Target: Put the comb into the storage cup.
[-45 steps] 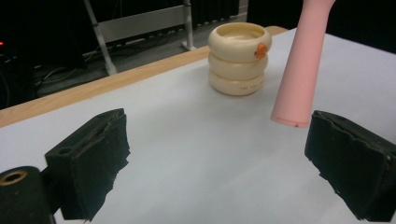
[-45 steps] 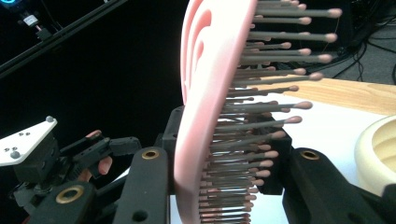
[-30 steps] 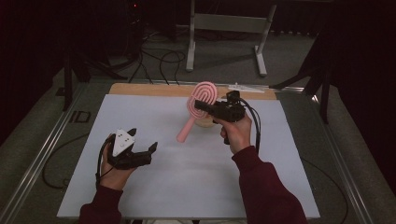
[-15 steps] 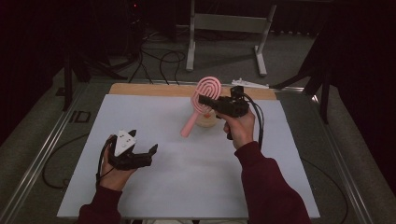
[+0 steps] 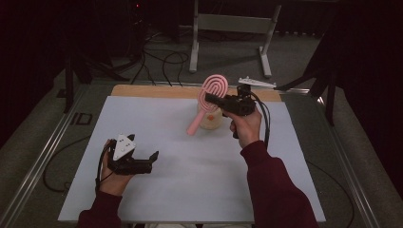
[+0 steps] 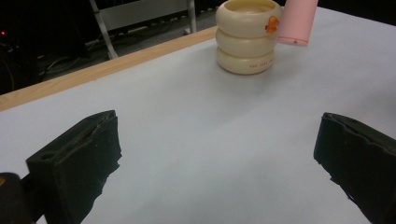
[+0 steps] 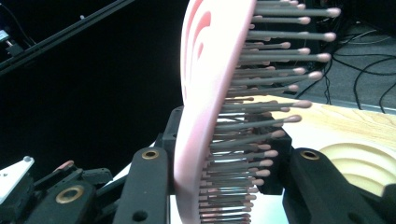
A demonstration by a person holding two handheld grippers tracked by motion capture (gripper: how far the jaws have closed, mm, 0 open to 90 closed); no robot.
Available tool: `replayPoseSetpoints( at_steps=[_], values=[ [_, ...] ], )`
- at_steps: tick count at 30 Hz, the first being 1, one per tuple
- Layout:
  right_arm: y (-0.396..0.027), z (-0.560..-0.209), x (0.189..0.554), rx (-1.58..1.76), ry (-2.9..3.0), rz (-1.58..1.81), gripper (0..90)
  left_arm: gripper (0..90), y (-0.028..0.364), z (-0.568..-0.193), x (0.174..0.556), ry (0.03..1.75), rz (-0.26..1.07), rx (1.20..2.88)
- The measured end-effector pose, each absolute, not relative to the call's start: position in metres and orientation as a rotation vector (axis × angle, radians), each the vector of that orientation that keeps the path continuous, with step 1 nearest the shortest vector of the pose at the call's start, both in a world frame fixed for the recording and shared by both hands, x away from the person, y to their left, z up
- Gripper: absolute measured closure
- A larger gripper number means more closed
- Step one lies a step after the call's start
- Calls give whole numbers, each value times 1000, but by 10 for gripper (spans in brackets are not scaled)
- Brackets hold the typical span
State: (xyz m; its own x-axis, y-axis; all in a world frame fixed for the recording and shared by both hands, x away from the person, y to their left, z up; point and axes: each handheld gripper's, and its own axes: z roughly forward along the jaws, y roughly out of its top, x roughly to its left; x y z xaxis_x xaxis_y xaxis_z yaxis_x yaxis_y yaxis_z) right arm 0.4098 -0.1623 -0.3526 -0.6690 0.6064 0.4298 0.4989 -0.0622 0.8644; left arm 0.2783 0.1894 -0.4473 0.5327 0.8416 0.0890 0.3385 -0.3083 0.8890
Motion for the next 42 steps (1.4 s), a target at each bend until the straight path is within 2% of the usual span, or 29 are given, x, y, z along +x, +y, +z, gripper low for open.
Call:
replayPoseSetpoints(
  at_steps=[13, 42],
  values=[
    [-165, -346, 415, 1230, 2070, 1825, 633, 2, 200, -452, 273, 971, 731, 1811],
    [-178, -343, 428, 1250, 1996, 1786, 632, 2, 208, -459, 271, 982, 732, 1774]
  ],
)
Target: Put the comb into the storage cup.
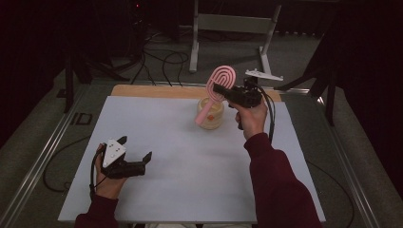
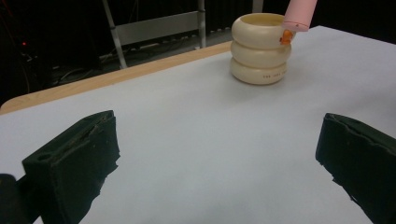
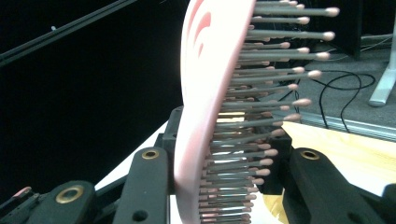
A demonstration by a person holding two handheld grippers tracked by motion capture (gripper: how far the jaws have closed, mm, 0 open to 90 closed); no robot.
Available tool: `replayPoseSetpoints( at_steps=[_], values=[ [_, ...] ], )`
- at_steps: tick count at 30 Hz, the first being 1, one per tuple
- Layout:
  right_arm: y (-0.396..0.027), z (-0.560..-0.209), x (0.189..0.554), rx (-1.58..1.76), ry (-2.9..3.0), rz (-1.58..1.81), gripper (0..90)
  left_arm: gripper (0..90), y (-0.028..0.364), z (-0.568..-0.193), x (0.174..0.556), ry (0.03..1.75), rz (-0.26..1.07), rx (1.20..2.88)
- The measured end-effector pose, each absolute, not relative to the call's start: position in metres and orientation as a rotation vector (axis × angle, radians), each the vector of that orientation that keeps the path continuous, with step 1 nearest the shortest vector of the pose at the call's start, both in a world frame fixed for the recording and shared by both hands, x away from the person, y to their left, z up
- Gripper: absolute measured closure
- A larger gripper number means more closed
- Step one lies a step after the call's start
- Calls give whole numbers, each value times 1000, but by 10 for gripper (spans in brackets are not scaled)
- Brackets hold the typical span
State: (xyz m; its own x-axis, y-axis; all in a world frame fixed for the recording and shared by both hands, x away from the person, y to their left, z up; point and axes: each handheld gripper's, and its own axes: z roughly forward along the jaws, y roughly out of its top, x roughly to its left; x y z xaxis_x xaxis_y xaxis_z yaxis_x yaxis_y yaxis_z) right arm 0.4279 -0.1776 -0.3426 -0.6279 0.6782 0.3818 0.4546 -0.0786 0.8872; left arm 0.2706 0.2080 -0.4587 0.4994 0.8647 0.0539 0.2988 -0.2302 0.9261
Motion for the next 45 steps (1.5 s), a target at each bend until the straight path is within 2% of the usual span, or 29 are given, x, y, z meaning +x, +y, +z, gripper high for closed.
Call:
replayPoseSetpoints(
  at_steps=[45],
  values=[
    [-198, -344, 449, 1332, 1868, 1748, 633, 1, 218, -459, 270, 1006, 732, 1741]
  ],
)
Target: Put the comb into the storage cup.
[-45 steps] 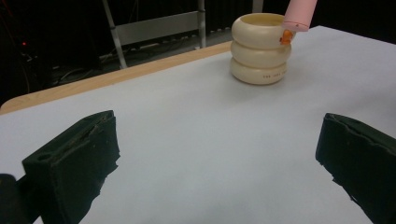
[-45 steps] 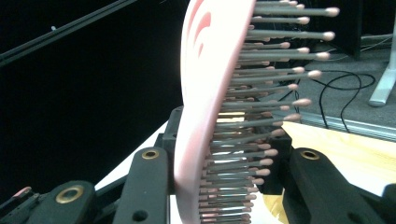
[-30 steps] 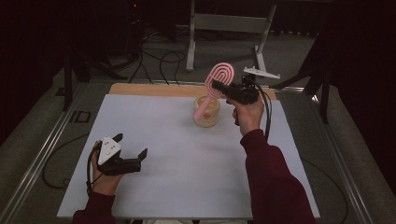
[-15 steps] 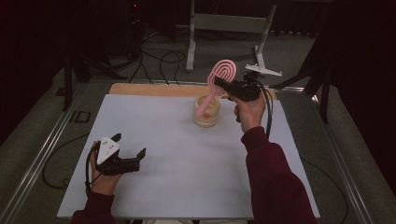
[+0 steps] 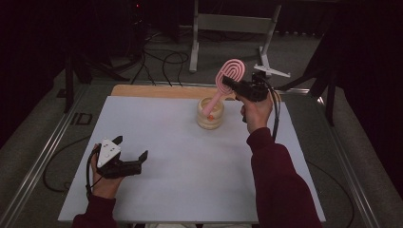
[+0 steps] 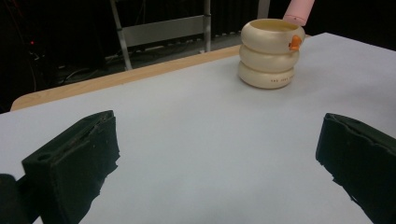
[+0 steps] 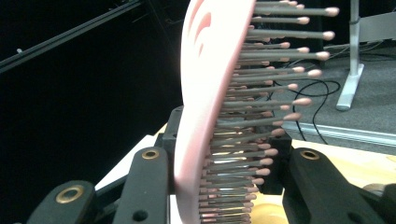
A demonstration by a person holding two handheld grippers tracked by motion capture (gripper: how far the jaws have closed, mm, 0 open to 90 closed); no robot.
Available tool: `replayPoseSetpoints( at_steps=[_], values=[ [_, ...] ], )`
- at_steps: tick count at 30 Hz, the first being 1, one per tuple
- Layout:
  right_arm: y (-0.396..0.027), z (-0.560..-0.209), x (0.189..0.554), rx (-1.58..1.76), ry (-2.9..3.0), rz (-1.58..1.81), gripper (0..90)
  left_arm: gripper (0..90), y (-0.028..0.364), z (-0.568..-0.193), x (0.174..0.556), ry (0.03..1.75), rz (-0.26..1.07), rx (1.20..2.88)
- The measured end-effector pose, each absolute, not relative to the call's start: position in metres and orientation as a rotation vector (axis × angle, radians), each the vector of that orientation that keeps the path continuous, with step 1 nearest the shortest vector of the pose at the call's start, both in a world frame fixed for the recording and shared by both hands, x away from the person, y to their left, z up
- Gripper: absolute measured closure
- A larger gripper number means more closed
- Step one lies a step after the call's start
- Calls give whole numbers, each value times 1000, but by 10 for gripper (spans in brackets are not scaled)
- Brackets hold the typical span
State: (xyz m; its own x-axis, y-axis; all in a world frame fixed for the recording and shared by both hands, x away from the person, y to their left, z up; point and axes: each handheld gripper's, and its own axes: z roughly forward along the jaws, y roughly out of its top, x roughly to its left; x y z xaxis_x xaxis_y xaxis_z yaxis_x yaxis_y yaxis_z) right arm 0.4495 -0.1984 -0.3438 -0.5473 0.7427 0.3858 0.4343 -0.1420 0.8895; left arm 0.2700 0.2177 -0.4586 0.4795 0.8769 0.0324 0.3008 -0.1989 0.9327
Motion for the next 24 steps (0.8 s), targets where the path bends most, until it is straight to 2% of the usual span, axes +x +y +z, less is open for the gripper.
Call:
replayPoseSetpoints(
  at_steps=[24],
  values=[
    [-209, -348, 461, 1373, 1781, 1712, 633, 1, 219, -459, 270, 1011, 732, 1740]
  ],
)
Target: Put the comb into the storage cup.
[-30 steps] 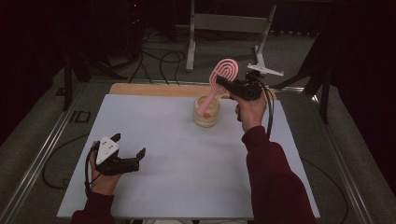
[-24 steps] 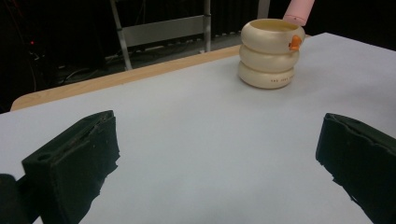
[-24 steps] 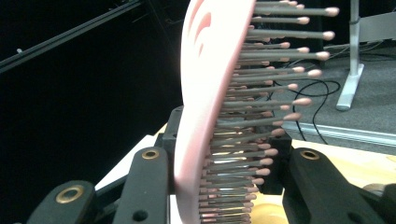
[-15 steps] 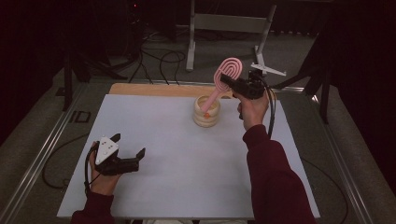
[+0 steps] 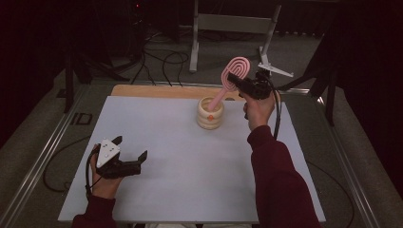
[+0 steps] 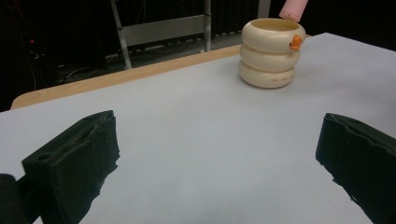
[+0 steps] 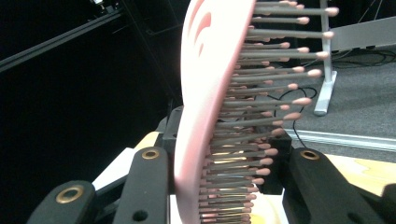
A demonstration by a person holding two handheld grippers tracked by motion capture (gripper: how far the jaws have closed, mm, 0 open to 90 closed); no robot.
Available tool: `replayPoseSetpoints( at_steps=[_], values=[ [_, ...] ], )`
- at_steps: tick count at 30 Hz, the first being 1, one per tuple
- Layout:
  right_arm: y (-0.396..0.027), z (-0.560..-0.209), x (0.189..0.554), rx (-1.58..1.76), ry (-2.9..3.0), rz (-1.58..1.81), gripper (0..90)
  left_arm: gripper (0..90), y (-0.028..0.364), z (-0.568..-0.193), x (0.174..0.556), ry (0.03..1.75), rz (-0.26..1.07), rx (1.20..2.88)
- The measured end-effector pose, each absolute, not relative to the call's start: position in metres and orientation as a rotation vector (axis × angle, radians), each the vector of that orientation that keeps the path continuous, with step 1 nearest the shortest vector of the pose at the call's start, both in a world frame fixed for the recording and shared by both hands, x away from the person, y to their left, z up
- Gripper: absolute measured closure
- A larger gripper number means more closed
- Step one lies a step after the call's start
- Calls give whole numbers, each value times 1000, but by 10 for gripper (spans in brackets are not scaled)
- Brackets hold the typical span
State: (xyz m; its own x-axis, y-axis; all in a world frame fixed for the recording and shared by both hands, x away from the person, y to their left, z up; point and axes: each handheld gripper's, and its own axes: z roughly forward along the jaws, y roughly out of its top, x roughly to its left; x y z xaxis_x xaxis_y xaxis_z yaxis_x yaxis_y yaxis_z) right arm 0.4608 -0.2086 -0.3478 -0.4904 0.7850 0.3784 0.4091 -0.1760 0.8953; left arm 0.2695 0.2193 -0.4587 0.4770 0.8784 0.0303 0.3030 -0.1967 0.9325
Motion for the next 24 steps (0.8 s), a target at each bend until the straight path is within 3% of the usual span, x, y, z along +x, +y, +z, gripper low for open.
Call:
replayPoseSetpoints(
  at_steps=[24],
  values=[
    [-207, -350, 475, 1427, 1710, 1657, 633, 1, 222, -458, 269, 1015, 733, 1737]
  ],
)
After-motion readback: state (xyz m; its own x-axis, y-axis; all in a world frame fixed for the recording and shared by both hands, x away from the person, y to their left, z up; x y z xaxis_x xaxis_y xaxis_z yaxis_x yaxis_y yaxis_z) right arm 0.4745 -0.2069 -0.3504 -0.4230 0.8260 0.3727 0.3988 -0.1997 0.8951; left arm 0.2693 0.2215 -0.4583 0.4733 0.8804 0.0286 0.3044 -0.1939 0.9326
